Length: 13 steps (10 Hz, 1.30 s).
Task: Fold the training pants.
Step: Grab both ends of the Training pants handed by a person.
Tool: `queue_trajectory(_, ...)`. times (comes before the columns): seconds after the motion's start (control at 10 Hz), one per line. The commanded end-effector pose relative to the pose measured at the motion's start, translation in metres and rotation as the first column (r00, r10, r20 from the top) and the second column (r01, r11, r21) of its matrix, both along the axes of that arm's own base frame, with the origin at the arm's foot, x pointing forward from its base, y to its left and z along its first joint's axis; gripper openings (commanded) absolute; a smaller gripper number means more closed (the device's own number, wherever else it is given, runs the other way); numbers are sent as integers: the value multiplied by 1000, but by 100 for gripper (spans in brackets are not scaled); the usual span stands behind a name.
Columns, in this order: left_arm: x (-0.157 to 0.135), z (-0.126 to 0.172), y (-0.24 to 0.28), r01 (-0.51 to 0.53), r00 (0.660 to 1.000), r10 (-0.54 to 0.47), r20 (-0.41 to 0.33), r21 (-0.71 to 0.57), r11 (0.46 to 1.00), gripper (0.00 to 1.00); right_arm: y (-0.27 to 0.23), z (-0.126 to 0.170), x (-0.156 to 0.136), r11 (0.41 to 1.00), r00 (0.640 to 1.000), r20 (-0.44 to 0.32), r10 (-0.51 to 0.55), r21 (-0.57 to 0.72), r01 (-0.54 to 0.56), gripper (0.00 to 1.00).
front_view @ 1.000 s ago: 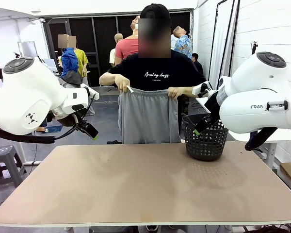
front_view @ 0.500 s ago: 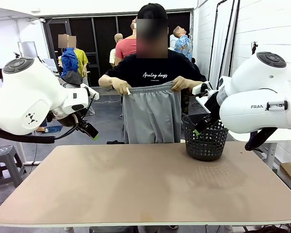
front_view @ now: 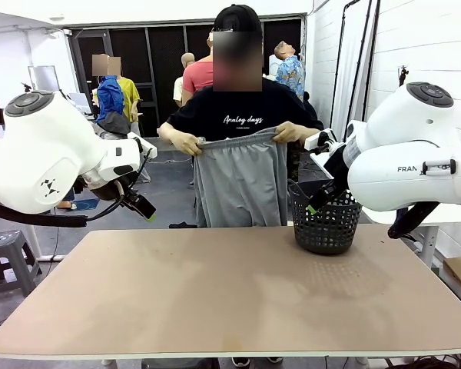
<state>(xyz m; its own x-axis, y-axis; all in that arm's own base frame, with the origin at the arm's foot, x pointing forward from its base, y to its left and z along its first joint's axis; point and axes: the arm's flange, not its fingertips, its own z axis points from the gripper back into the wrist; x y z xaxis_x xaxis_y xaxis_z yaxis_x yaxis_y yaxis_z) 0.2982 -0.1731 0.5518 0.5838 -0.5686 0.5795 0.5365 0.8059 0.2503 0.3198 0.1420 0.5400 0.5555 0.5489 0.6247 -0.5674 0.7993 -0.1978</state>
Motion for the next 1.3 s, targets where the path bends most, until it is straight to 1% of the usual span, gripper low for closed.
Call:
queue_trajectory(0.0, 2, 0, 2, 18, 1000, -18, 0, 12, 1000, 100, -1, 0, 0, 1000, 1000, -1, 0, 2, 0, 100)
queue_trajectory(1.2, 2, 0, 2, 18, 1000, -18, 0, 12, 1000, 100, -1, 0, 0, 1000, 1000, -1, 0, 2, 0, 100)
